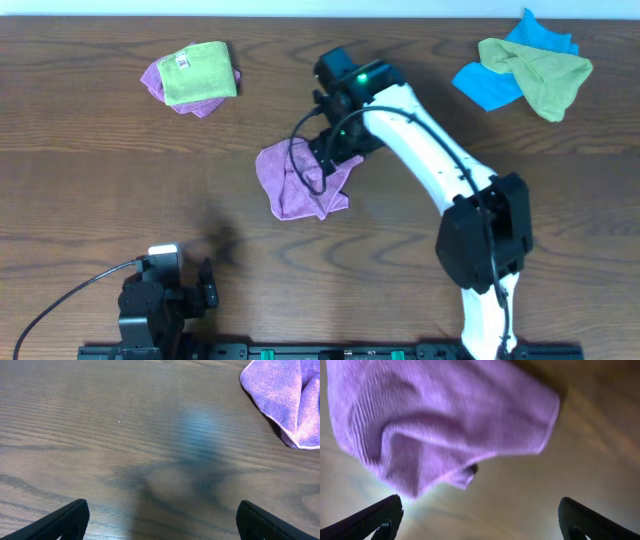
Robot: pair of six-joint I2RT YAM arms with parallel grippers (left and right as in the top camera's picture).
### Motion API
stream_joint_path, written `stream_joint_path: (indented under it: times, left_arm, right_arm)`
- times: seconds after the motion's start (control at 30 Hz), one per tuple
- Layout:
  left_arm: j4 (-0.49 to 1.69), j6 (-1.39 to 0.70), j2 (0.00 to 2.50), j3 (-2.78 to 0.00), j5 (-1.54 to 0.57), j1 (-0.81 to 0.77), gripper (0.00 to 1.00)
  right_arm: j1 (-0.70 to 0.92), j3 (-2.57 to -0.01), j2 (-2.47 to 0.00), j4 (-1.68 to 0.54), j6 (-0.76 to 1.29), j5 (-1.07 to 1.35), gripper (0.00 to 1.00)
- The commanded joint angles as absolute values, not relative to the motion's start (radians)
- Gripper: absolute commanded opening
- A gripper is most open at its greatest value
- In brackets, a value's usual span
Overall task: Fold the cloth
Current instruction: 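Drag the purple cloth with the right gripper toward table center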
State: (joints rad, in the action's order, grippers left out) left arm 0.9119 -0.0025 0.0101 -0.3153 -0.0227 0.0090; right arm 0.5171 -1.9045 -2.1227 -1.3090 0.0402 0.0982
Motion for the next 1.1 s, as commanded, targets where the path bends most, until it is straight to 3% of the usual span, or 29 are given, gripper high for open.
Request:
stream_joint_path:
  times: [0.0,0.17,0.5,0.73,1.07]
  left_arm:
    - [0.913,0.004,0.004,-0.314,-0.026,0.004,0.95]
    - [0.913,0.004,0.004,-0.314,-0.026,0.004,0.95]
    - [0.913,0.004,0.004,-0.314,-0.026,0.004,0.95]
    - [0.913,0.004,0.004,-0.314,-0.026,0.004,0.95]
    - [0.913,0.004,0.004,-0.314,-0.026,0.004,0.95]
  right_arm:
    - [0.481,-1.898,-2.078,-1.340,0.077,0.247,0.99]
    - [0.458,-1.751,-2.030,-1.312,0.009,0.320,0.99]
    - [0.452,-1.275,-1.943,-0.951,-0.005,0.431,0.99]
    - [0.450,-1.172,-1.943,-0.773,-0.021,0.427,0.99]
    - [0.450,-1.151,-1.943,-0.693,-0.120,0.361,0.87]
